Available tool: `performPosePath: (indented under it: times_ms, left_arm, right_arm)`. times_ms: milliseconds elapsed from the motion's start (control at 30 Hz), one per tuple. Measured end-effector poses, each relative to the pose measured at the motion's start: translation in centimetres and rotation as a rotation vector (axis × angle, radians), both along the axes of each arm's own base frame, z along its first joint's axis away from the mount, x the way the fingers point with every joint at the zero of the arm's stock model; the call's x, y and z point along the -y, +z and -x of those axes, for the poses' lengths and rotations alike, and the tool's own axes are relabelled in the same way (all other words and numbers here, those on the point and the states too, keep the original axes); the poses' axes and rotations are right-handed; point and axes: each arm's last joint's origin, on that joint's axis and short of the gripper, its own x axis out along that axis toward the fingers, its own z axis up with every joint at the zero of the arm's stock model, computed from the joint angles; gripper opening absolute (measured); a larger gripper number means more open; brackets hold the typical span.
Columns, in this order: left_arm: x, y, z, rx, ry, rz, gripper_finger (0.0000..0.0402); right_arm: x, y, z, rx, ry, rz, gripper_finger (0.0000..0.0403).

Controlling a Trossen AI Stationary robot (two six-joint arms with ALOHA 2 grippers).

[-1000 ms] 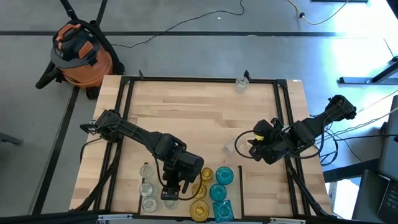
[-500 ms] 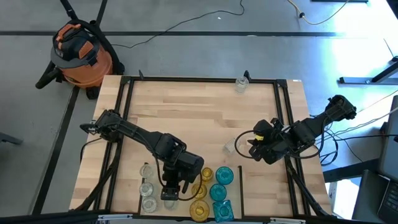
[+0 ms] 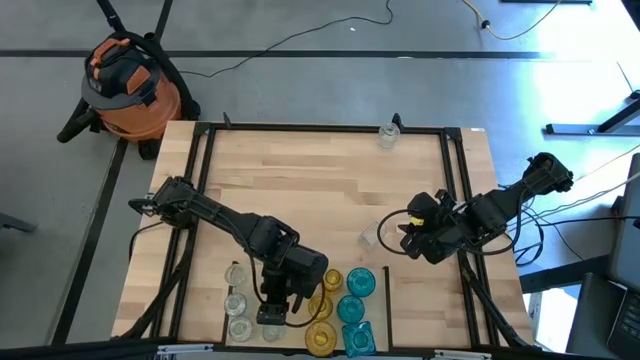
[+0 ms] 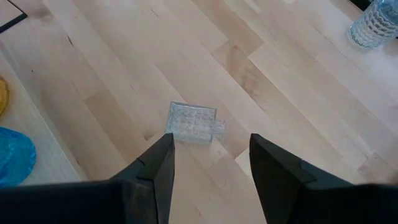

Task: Sort vases onto shelf
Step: Put the transparent vase on the shelf

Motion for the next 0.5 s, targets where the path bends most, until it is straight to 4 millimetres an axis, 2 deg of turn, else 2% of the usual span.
performPosePath:
  times_ms: [500]
  left_arm:
    - [-0.1,-0.14,-0.14,0.045,0.004,-0.05,0.0112]
  right_arm:
    - [-0.02,0.0,-0.02,0.001,0.001,-0.003,0.0167]
